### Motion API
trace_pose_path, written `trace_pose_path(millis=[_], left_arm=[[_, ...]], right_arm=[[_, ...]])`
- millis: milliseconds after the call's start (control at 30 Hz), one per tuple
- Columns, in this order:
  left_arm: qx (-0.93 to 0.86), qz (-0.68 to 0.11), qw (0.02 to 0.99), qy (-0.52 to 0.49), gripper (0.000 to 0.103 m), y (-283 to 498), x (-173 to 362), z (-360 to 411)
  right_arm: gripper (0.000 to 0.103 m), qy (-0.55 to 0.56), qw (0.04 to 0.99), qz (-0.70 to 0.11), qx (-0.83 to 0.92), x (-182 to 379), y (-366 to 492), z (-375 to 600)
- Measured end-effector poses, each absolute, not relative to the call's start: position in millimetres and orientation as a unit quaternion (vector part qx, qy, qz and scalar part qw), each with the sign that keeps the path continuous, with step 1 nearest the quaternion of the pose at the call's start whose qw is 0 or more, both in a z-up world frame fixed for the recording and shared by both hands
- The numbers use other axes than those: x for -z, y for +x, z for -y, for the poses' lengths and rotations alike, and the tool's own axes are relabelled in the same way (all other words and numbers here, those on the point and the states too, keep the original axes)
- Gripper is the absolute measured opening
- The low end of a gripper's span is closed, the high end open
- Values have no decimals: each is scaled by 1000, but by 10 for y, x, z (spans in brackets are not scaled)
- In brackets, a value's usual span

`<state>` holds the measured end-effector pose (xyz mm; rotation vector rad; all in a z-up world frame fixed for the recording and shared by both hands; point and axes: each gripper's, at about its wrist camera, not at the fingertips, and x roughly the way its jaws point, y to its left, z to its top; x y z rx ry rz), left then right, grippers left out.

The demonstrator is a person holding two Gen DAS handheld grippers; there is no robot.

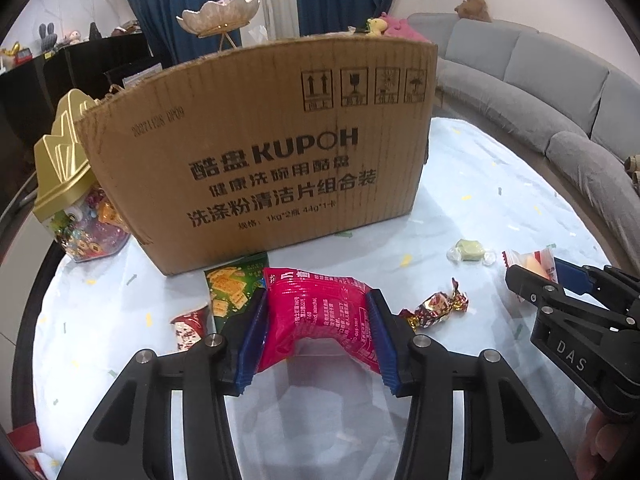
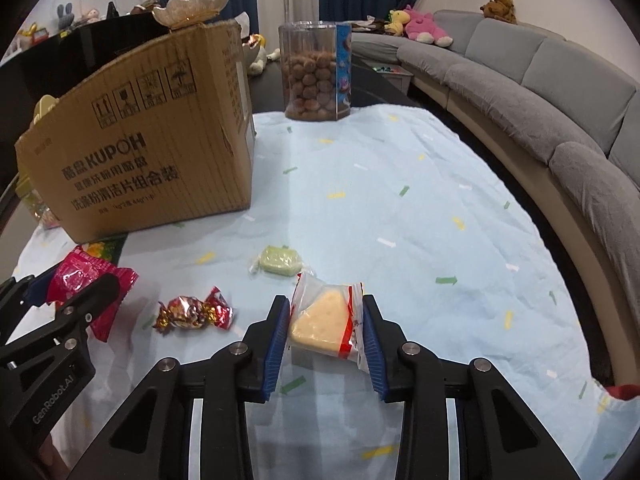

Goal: Organize snacks
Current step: 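Lift the pink-red packet with left tool while right tool carries the cheese packet to the box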

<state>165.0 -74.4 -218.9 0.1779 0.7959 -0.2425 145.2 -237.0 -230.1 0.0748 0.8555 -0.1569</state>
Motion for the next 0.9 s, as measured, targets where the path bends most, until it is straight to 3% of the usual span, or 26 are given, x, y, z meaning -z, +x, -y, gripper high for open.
trace_pose_path(millis=[900], left_arm=[[101, -342, 932, 66, 48, 1303, 1403, 592]], right_arm=[[37, 2, 935, -348, 68, 1491, 1154, 2173]])
